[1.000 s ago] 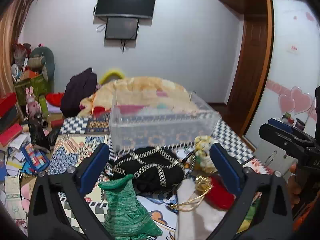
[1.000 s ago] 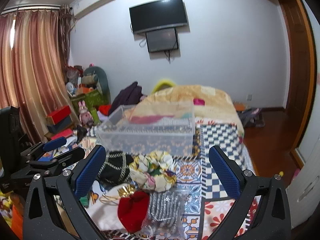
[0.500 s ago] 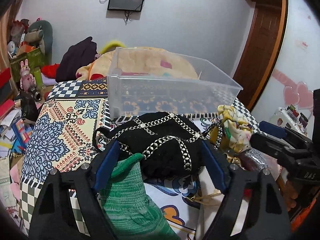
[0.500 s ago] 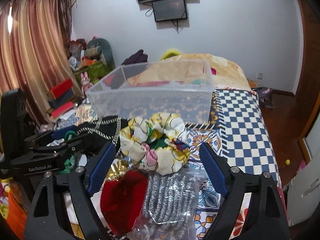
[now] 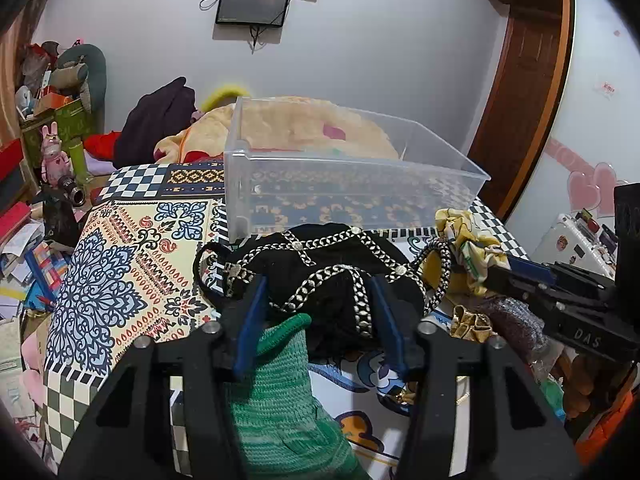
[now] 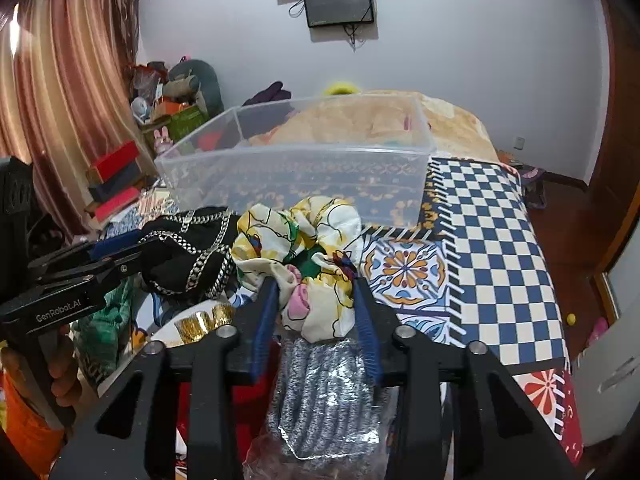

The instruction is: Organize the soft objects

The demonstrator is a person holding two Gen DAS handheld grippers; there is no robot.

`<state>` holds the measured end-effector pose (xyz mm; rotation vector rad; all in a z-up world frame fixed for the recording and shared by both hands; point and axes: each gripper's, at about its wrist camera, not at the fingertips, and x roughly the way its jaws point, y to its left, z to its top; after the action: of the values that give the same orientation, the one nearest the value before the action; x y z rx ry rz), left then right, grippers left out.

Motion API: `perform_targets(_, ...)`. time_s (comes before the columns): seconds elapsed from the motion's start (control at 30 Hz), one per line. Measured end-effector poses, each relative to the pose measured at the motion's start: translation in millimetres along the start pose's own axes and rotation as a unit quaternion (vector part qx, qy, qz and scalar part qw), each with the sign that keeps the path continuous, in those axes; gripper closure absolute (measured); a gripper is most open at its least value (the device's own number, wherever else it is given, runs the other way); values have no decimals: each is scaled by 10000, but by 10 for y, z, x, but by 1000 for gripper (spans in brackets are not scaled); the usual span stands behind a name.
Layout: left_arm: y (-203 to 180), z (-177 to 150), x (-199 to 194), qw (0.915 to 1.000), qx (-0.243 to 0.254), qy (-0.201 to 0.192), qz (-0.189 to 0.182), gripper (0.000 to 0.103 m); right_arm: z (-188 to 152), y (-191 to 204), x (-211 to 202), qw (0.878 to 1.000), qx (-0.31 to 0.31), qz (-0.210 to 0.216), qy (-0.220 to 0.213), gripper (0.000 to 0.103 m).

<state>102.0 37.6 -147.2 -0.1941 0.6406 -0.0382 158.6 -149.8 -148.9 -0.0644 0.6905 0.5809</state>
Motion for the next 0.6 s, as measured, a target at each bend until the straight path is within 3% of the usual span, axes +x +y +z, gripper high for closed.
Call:
perform_targets(0.07, 1, -1, 12, 10000, 10, 11, 15, 67, 14, -18, -32, 10000, 26, -5, -56, 81)
perform_targets(0.17, -9, 3, 21, 10000, 33, 7, 41, 77, 41, -34, -78, 9999, 50, -33, -156, 86)
perform_targets(0.3, -22, 33, -19, 10000, 25, -72, 23, 85, 52, -45, -151, 9995, 66, -73, -297, 91)
perform_targets(0.33, -18, 44, -35, 9999, 12, -97, 34, 93, 60, -48, -171, 9994, 71, -83, -334, 91)
perform_targets(0.43, 7, 69, -87, 9998, -69, -156, -82, 93, 82, -51, -243, 9989, 93, -83, -457, 92)
perform_targets(0.6, -17, 99, -182, 9995, -8, -316, 46, 93, 140, -22, -346, 9979, 60, -130, -631, 94)
